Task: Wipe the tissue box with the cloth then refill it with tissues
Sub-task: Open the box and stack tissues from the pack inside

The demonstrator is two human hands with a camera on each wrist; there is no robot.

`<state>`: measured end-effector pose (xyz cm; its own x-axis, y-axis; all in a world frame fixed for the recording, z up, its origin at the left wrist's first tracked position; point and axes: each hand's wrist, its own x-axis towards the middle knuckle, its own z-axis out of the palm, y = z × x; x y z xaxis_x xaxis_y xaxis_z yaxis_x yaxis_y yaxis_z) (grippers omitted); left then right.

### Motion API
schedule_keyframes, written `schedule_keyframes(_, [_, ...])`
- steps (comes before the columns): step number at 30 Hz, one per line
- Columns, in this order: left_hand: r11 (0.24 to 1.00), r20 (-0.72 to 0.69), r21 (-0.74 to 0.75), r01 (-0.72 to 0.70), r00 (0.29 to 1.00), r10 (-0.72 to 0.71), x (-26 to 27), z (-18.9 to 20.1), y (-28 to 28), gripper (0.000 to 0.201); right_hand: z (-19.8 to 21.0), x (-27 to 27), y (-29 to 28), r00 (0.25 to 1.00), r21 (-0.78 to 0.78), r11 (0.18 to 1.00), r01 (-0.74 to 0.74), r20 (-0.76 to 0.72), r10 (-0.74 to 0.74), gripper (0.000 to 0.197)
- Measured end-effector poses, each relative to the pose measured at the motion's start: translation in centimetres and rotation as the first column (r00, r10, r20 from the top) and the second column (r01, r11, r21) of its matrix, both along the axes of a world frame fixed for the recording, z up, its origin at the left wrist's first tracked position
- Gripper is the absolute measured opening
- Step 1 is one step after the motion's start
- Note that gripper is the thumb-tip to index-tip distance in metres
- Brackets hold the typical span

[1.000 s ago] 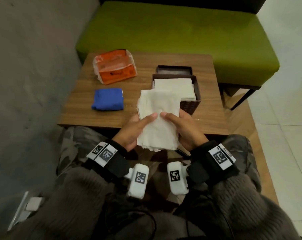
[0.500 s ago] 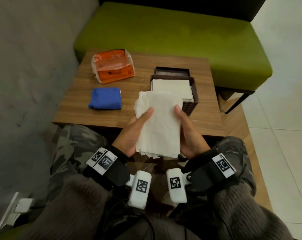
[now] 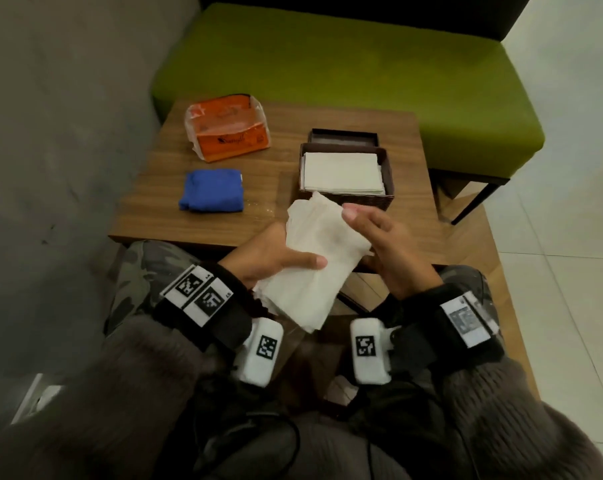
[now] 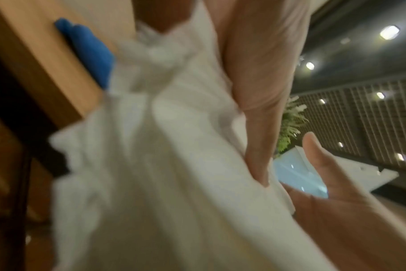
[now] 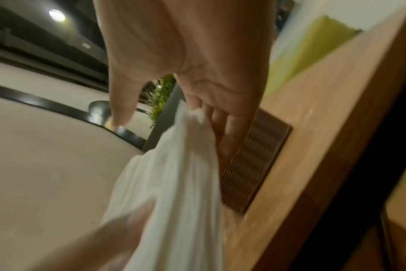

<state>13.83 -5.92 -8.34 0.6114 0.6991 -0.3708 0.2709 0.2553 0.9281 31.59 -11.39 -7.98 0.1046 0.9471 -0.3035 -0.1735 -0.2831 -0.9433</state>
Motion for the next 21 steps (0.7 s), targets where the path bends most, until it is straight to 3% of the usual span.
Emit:
schedule_keyframes(3, [0.984, -0.159, 0.101, 0.149, 0.978, -0.132, 0.3, 0.7, 0.3, 0.036, 0.4, 1.1, 0.5, 0.930, -0.063, 0.977, -0.205, 0.300, 0.214, 0.041])
schedule_keyframes(5, [0.984, -0.180, 0.125, 0.125, 0.978, -0.101, 0.4, 0.7, 0.3, 0.037, 0.3, 1.2, 0.5, 0.902, -0.057, 0.976, -0.212, 0.374, 0.218, 0.030])
schedule_keyframes(8, [0.986, 0.039, -0.044, -0.163, 0.986, 0.165, -0.7, -0.4, 0.4, 0.045, 0.3, 2.0, 0.1, 0.970, -0.008, 0.995, -0.103, 0.221, 0.102, 0.027])
schedule_keyframes(10, [0.917, 0.207, -0.252, -0.311, 0.908, 0.365, -1.3, -1.2, 0.0, 0.051, 0.1, 2.1, -0.3, 0.999, -0.024, 0.999, -0.046, 0.023, 0.047, 0.028])
schedule_keyframes(13, [0.839, 0.324, -0.431, -0.331, 0.811, 0.487, -0.7, -1.4, -1.2, 0.052, -0.1, 1.2, -0.8, 0.991, -0.049, 0.999, -0.008, -0.136, 0.001, 0.034])
schedule_keyframes(17, [0.801, 0.330, -0.441, -0.406, 0.756, 0.565, 0.5, -1.2, -2.0, 0.053, -0.1, -0.2, -1.4, 0.969, -0.061, 0.996, 0.069, -0.231, -0.081, 0.031])
schedule_keyframes(21, [0.794, 0.240, -0.346, -0.500, 0.771, 0.590, 1.6, -1.3, -2.7, 0.048, -0.3, -1.1, -1.9, 0.971, -0.061, 0.994, 0.093, -0.215, -0.104, 0.028])
